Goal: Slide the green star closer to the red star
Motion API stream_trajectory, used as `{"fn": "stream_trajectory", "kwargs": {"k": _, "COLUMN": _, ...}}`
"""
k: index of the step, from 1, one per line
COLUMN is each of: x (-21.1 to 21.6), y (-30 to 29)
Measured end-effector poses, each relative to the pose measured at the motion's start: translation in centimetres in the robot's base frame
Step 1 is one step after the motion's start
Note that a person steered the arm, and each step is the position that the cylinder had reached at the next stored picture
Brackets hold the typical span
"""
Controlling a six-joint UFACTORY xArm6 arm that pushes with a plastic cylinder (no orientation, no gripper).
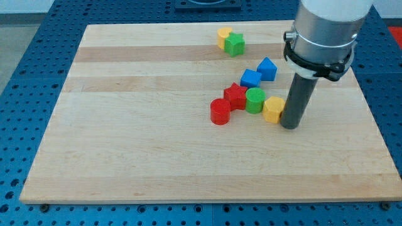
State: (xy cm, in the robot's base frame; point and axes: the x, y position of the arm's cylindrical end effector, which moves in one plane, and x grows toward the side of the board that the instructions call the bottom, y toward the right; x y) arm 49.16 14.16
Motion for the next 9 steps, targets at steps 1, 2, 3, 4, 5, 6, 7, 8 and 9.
{"fn": "stream_trajectory", "kwargs": {"k": 1, "x": 0.9, "y": 0.0}}
{"fn": "stream_trajectory", "kwargs": {"k": 2, "x": 5.1, "y": -1.4}}
{"fn": "stream_trajectory", "kwargs": {"k": 3, "x": 7.6, "y": -7.3}}
{"fn": "stream_trajectory", "kwargs": {"k": 4, "x": 8.1, "y": -14.6}}
{"fn": "stream_trajectory", "kwargs": {"k": 5, "x": 7.9, "y": -20.9}}
{"fn": "stream_trajectory", "kwargs": {"k": 6, "x": 5.1, "y": -24.5}}
{"fn": "stream_trajectory", "kwargs": {"k": 7, "x": 0.5, "y": -25.9}}
{"fn": "stream_trajectory", "kwargs": {"k": 8, "x": -4.7, "y": -26.0}}
{"fn": "stream_trajectory", "kwargs": {"k": 9, "x": -9.8, "y": -25.2}}
